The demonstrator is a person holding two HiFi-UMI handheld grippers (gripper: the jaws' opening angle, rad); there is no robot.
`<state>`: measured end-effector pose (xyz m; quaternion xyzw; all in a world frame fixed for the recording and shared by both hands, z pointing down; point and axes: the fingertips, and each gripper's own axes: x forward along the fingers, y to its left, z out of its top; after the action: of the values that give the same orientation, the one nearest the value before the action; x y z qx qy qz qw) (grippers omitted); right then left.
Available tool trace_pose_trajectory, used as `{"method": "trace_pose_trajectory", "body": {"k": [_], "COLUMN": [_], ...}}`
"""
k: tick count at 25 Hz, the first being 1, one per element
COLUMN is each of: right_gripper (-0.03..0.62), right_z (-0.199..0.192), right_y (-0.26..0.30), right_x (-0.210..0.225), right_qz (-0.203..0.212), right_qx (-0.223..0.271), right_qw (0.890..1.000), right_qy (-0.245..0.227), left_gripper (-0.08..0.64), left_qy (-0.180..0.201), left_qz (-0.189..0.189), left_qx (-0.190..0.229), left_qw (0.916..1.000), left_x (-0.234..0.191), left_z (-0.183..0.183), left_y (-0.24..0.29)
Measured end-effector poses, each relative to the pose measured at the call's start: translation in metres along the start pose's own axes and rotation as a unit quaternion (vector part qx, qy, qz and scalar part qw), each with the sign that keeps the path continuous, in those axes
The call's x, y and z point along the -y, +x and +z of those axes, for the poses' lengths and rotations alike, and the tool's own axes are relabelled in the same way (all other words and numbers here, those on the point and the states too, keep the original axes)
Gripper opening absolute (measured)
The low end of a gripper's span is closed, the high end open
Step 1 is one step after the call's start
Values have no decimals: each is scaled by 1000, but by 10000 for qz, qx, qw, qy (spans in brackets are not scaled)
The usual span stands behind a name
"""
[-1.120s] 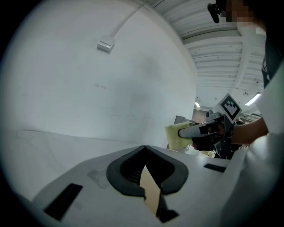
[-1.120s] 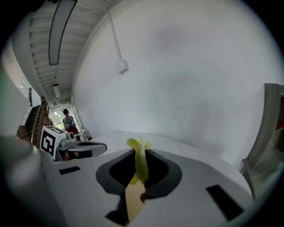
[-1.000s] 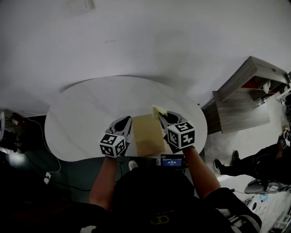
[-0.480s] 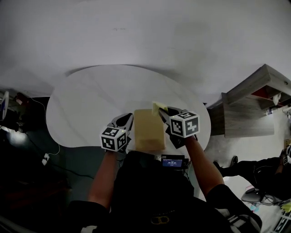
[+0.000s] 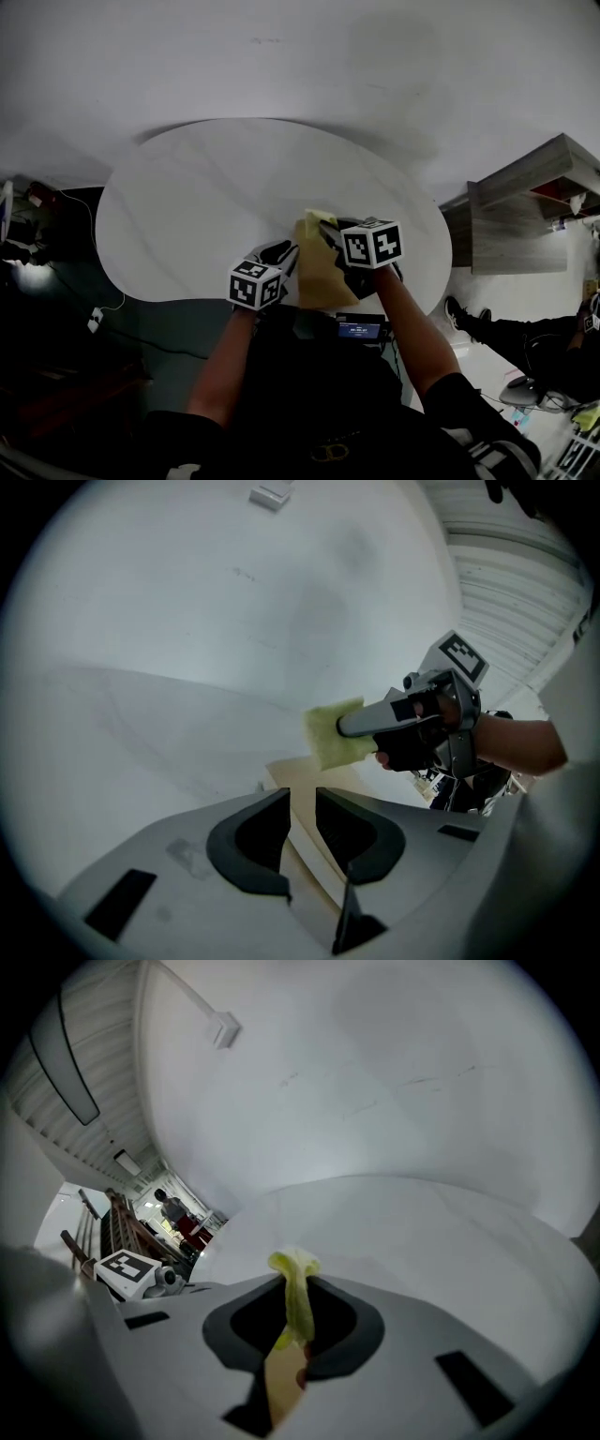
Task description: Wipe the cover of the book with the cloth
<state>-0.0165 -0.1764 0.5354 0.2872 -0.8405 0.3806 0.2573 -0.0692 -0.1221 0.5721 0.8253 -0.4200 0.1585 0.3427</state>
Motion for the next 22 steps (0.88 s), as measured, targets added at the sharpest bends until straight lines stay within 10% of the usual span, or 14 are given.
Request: {"method": "trace_pose_trajectory", "body": {"k": [22], "right_gripper": [87], "right_z": [-20], "right_y": [51], "right_x": [-3], "right_qz": [-325], "right_qx": [-762], "right_qw": [9966], "right_qy": [-7], "left_gripper": [65], "left_qy": [-297], "left_qz": [-349], "left_qx": [-572], "left_qw": [9973], "left_x": [7], "left_z": [-34], "left_y": [12]}}
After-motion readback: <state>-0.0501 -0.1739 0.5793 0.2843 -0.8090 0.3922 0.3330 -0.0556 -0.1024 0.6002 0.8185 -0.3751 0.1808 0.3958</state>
